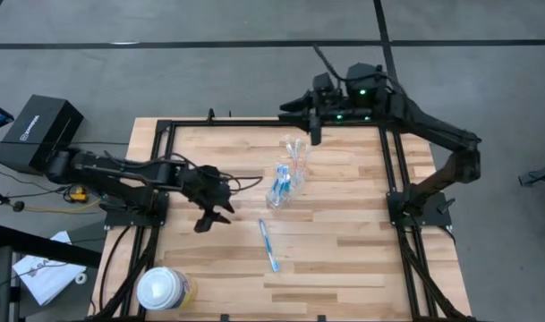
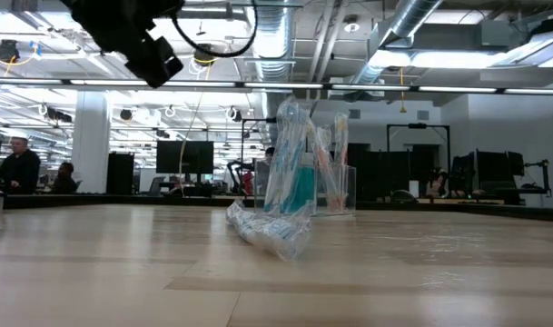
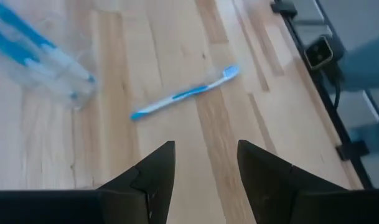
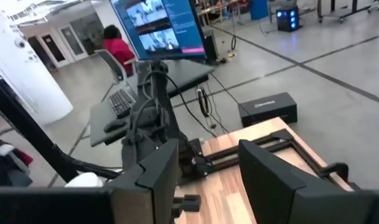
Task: Pick & Place toothbrushing station
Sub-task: Put the blue toothbrush into the left section of the transparent organizer
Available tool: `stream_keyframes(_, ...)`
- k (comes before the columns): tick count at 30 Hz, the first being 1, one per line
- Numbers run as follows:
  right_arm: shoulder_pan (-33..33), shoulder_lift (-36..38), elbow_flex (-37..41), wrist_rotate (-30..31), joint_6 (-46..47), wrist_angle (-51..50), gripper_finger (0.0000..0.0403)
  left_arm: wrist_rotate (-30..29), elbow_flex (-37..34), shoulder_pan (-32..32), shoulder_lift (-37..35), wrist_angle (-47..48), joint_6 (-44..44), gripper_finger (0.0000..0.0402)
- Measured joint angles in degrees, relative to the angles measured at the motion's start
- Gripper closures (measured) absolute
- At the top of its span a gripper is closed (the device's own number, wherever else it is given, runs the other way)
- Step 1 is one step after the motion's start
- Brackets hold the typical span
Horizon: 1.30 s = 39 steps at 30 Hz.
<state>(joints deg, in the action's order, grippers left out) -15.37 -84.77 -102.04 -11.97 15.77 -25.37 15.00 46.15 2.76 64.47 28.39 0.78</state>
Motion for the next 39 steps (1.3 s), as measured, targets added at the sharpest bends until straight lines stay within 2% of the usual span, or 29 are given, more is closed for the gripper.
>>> stream_keyframes(4,0.1,-1.1,0.1,-0.1,1.7,2.5,0.0244,1.9,4.2,0.2,5.4,1.5,-4.6,0.0233)
stream_keyframes(15,-0.2,-0.1,0.0,0.0,1.8,5.9,0.0244,2.0,12.6,1.1,18.2,3.0,-18.1,0.0241)
stream_keyframes(30,-1.7,-0.2,0.0,-6.1,0.7,4.6,0.0244,1.4,24.2,6.5,32.8,1.4,-22.0,0.0245)
stream_keyframes(39,-2.9,-0.2,0.0,-9.4,0.3,4.6,0.0244,2.6,27.5,8.2,39.9,-2.2,-22.6,0.0245)
